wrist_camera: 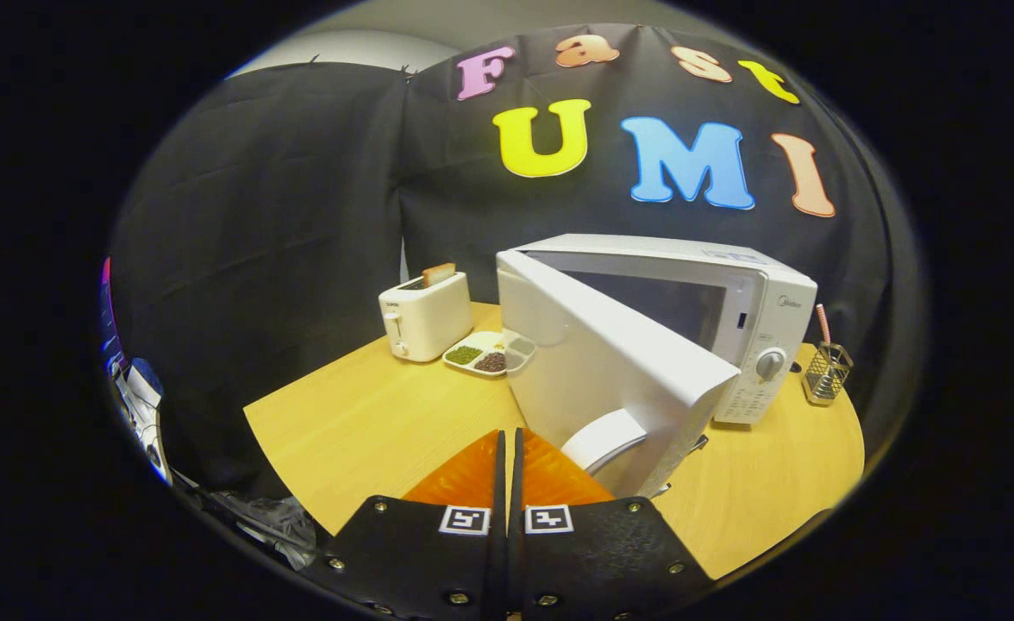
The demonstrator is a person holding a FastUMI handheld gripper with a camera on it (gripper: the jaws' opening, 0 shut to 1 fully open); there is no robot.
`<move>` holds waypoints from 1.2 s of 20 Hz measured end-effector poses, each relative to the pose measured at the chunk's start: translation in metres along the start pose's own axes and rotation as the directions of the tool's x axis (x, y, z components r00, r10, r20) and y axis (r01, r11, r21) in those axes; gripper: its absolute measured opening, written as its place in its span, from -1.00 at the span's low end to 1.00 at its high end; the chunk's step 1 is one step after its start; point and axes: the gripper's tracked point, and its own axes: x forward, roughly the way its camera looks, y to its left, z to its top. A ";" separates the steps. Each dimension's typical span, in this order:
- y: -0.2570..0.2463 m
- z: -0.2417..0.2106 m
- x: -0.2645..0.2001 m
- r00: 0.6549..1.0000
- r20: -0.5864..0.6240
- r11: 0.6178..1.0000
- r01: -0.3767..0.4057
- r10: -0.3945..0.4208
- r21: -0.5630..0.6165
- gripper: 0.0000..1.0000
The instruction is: Open the microwave, put the food inside, and close the microwave door.
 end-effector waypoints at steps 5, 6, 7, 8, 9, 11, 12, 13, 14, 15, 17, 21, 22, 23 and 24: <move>-0.050 0.014 0.008 0.996 0.007 0.996 0.086 -0.086 0.033 -0.98; -0.059 0.015 0.011 0.995 0.007 0.994 0.100 -0.100 0.039 -0.98; -0.067 0.016 0.014 0.993 0.005 0.992 0.114 -0.114 0.045 -0.98; -0.076 0.017 0.018 0.992 0.002 0.991 0.127 -0.128 0.051 -0.98; -0.084 0.018 0.021 0.990 -0.002 0.988 0.143 -0.144 0.056 -0.98; -0.101 0.021 0.031 0.984 -0.004 0.982 0.177 -0.177 0.063 -0.98; -0.110 0.022 0.036 0.981 -0.005 0.979 0.195 -0.195 0.065 -0.98; -0.118 0.025 0.041 0.977 -0.006 0.975 0.213 -0.213 0.068 -0.98; -0.126 0.028 0.047 0.973 -0.005 0.971 0.229 -0.229 0.072 -0.98; -0.133 0.031 0.053 0.970 -0.007 0.967 0.244 -0.244 0.075 -0.98; -0.142 0.036 0.066 0.961 -0.010 0.957 0.278 -0.278 0.080 -0.98; -0.167 0.040 0.083 0.947 -0.010 0.943 0.320 -0.321 0.087 -0.98; -0.171 0.042 0.088 0.943 -0.006 0.940 0.331 -0.332 0.084 -0.98; -0.175 0.044 0.093 0.939 -0.004 0.936 0.343 -0.343 0.083 -0.98; -0.179 0.047 0.098 0.935 -0.003 0.932 0.353 -0.354 0.085 -0.98</move>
